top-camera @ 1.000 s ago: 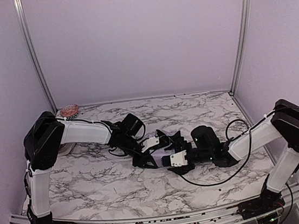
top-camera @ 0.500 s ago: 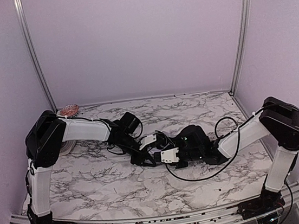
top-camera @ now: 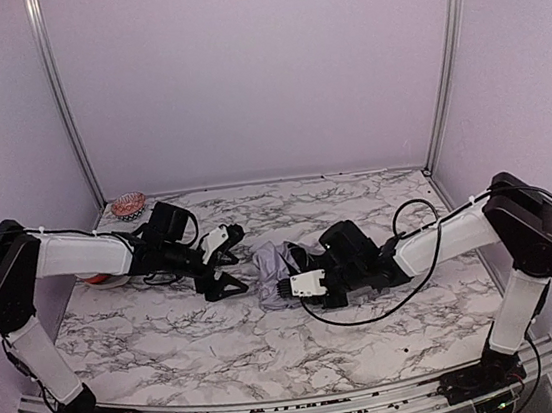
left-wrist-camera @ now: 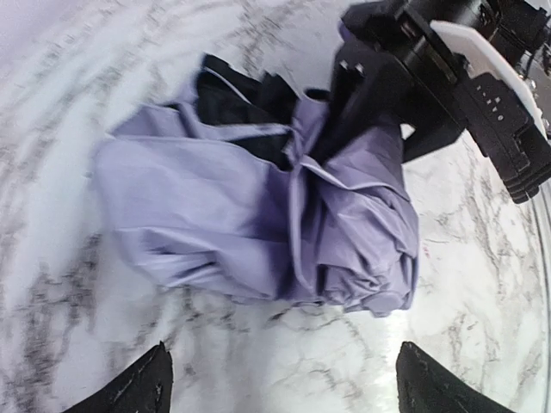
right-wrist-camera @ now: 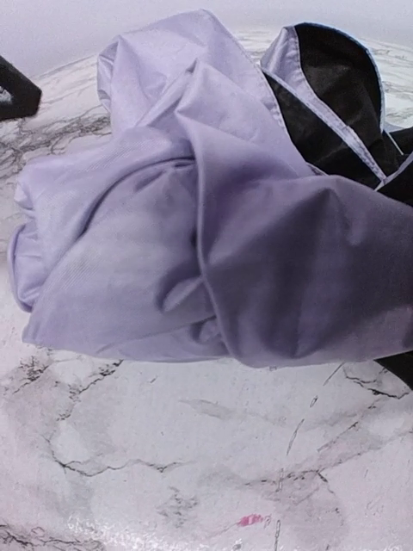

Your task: Put away the umbrella

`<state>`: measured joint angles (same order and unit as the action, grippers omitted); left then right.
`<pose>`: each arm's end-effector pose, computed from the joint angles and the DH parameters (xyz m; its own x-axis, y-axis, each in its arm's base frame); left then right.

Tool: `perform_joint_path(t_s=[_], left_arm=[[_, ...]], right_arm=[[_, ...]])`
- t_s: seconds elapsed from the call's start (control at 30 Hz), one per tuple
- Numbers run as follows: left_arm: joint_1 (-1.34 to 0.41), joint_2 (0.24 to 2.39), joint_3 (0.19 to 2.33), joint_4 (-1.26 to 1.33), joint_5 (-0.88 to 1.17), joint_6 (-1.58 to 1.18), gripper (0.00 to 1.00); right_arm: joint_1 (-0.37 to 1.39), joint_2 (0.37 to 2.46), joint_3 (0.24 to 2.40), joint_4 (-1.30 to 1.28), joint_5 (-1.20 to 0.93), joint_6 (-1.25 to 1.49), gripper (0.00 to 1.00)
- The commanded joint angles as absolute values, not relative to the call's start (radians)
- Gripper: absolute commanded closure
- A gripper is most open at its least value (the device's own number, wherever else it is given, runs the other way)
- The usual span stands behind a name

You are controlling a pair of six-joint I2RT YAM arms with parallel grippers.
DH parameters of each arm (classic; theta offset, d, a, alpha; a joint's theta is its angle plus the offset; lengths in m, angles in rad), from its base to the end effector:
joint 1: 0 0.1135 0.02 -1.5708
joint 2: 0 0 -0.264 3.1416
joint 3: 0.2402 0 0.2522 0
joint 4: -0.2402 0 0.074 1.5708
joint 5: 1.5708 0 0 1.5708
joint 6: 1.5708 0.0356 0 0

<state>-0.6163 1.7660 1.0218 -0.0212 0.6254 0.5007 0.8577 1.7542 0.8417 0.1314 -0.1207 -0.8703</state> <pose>0.2868 -0.2287 0.1794 -0.1056 0.5518 -0.8273 0.9847 0.1741 -0.0096 0.2212 0.2623 0.1390 0.3199 -0.7903 -0.5226 -0.8722 -0.0302 -0.4883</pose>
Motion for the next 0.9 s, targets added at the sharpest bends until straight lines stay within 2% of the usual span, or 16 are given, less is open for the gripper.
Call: perform_joint_path(t_s=[0.0,0.2,0.33,0.53,0.7,0.87], left_arm=[[-0.621,1.672,0.909,0.227,0.584,0.508,0.11],[-0.752,1.599,0.842,0.231,0.434,0.66,0.17],[-0.819,1.596,0.838,0.23,0.383,0.718,0.2],[-0.937,1.674,0.872,0.253,0.216,0.861,0.16],[-0.956,1.763,0.935,0.252,0.193,0.916,0.14],[-0.96,1.836,0.996,0.144,0.232,0.91,0.21]], right_arm=[[0.848,1.821,0.932,-0.233,-0.266,-0.762,0.78],[0.736,1.94,1.126,-0.541,-0.564,-0.692,0.78],[0.708,2.032,1.2,-0.662,-0.654,-0.661,0.79],[0.692,2.095,1.244,-0.728,-0.763,-0.676,0.79],[0.672,2.136,1.271,-0.745,-0.806,-0.684,0.77],[0.647,2.146,1.296,-0.69,-0.803,-0.632,0.75]])
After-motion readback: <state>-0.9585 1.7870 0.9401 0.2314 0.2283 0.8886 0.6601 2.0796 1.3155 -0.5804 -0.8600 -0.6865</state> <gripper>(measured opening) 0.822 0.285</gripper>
